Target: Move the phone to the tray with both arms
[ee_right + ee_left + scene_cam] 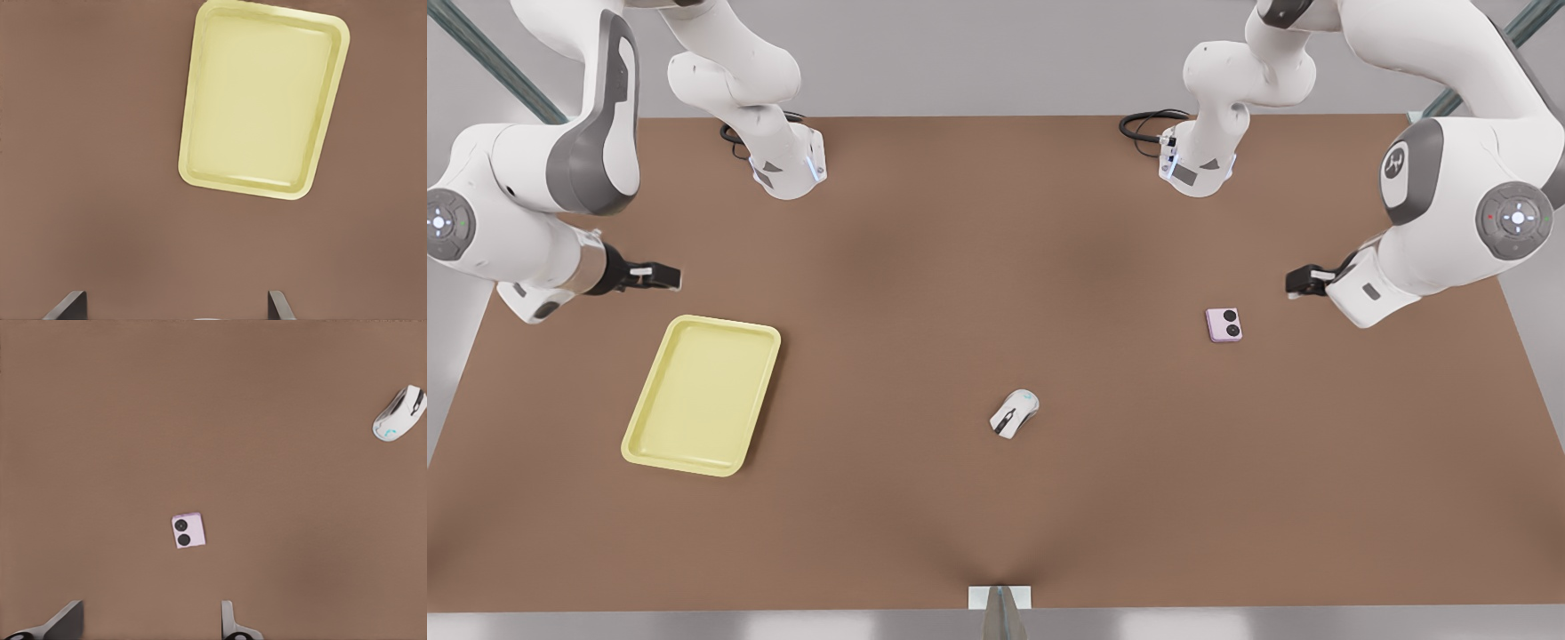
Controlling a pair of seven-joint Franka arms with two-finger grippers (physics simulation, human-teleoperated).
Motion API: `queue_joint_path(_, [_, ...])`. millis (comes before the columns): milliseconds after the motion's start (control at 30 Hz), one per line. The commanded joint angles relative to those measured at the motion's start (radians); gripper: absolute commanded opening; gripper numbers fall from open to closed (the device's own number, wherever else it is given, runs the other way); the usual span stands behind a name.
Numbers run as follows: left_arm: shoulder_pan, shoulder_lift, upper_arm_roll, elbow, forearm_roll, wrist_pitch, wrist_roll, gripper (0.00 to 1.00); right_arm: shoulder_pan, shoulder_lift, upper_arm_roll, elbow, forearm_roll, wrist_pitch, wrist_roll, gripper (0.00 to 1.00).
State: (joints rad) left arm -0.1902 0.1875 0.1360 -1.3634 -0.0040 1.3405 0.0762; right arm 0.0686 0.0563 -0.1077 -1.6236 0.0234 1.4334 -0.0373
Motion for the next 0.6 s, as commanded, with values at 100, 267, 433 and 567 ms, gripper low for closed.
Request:
queue_joint_path(100, [-0.003, 0.024, -0.01, -0.281, -0.005, 0.21, 0.007, 1.0, 0.003, -0.001, -0.001, -0.002, 0.001, 0.07, -0.021, 1.0])
queue_joint_path(267, [-0.023, 0.061, -0.013, -0.687, -0.057, 0.738, 0.01, 1.0, 0.007, 0.002, -0.001, -0.007, 0.001, 0.081, -0.021, 1.0])
queue_joint_path(433, [0.043, 0.098, 0.002, -0.853, -0.059, 0.959, -0.085, 1.0, 0.008, 0.007, 0.0, -0.005, 0.001, 0.085, -0.021, 1.0])
queue_joint_path(567, [0.061, 0.125, 0.002, -0.876, -0.062, 1.005, -0.088, 1.0, 0.01, 0.008, 0.002, -0.002, 0.007, 0.087, -0.019, 1.0])
